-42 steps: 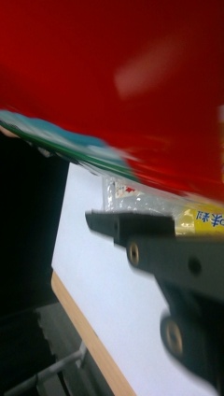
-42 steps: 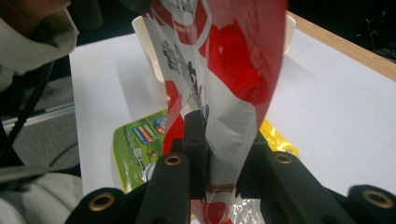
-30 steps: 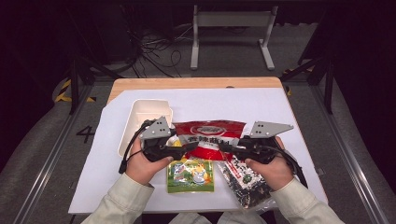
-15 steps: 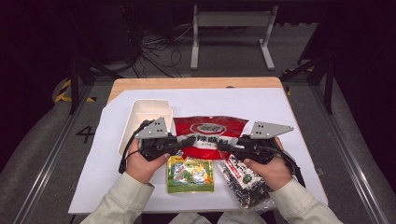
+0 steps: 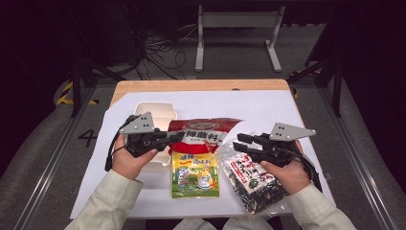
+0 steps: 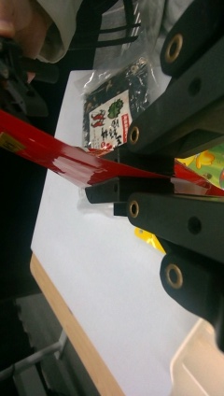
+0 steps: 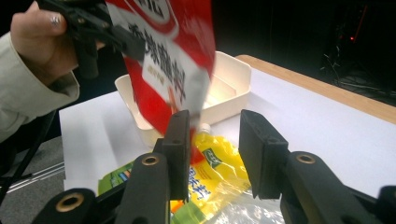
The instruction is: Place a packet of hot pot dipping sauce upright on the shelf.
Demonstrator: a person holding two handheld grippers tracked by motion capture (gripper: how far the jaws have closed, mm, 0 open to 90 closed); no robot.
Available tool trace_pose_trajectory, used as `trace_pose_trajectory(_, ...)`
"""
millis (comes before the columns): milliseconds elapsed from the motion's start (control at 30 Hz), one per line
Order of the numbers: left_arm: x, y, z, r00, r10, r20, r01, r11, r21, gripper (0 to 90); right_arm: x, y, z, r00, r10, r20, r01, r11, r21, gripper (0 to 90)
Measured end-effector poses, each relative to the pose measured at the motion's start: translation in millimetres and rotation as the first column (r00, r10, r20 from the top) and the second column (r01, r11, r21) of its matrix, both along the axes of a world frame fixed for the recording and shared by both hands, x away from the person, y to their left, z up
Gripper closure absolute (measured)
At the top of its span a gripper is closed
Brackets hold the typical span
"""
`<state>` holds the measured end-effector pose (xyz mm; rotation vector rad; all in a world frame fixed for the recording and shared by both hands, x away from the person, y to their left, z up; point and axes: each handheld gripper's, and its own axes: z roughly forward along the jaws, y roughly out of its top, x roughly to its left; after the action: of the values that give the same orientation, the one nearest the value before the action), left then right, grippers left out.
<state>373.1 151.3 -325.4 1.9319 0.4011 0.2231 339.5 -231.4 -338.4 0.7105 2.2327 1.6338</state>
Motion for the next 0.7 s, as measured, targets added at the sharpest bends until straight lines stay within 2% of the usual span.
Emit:
trace_pose_trajectory(133, 5.4, 10.6, 5.1, 0.9993, 0.034, 0.013, -0.034, 0.9994, -0.005, 89.0, 0.2, -5.1, -2.1, 0.9999, -0.015, -0.008, 0.015, 1.0, -0.007, 64.3)
trace_pose_trajectory(300, 12.7, 21.2, 9.5, 0.9961, 0.088, -0.009, -0.088, 0.9961, -0.008, 89.1, -0.2, -11.4, -4.1, 0.9993, -0.038, -0.006, 0.038, 0.999, -0.01, 64.2)
trace_pose_trajectory(333, 14.7, 23.5, 10.2, 0.9954, 0.096, -0.003, -0.096, 0.9953, -0.009, 89.1, -0.2, -13.0, -4.5, 0.9989, -0.046, -0.003, 0.046, 0.999, -0.012, 64.1)
trace_pose_trajectory(467, 23.0, 34.3, 11.0, 0.9933, 0.115, -0.002, -0.115, 0.9927, -0.036, 89.1, -0.3, -20.0, -6.1, 0.9976, -0.069, -0.003, 0.069, 0.998, -0.013, 63.3)
trace_pose_trajectory(633, 32.8, 45.7, 9.5, 0.9887, 0.15, -0.006, -0.15, 0.9863, -0.069, 89.1, -0.9, -28.1, -10.1, 0.9948, -0.102, 0.0, 0.102, 0.995, -0.011, 60.1)
trace_pose_trajectory(700, 39.6, 52.0, 9.0, 0.9837, 0.18, -0.004, -0.179, 0.9814, -0.069, 89.1, -1.1, -31.9, -13.3, 0.9939, -0.11, -0.005, 0.11, 0.994, -0.007, 59.9)
